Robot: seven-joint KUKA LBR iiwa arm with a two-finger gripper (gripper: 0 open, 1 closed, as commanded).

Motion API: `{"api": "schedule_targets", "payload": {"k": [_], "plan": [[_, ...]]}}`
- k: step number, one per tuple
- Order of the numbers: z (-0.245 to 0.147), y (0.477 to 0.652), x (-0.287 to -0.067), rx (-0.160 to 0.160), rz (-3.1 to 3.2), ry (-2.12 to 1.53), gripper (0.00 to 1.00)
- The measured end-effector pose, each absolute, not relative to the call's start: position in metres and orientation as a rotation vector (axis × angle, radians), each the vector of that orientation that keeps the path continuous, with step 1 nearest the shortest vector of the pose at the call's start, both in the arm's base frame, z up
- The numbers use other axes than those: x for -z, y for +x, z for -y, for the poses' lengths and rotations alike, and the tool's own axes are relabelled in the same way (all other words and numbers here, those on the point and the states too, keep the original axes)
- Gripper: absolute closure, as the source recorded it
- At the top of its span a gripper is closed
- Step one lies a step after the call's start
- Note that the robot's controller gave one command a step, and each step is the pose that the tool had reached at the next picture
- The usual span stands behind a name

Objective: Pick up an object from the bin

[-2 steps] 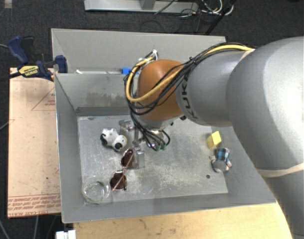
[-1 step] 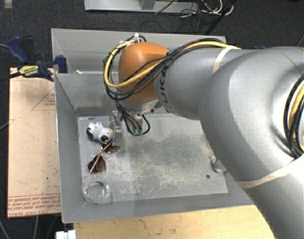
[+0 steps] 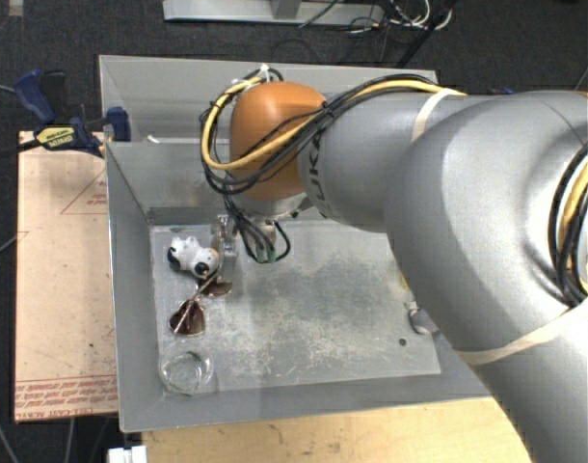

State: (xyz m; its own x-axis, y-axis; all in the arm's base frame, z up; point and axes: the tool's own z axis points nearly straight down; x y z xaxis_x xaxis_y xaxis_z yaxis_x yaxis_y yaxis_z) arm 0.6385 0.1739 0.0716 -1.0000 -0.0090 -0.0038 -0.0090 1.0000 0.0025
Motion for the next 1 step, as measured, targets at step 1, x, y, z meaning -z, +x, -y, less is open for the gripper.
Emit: {"api": "schedule_targets", "payload": {"k": [1], "plan": [[-0.1735, 0.6372, -0.0748, -0.003, -3.141, -0.014, 1.0]]}}
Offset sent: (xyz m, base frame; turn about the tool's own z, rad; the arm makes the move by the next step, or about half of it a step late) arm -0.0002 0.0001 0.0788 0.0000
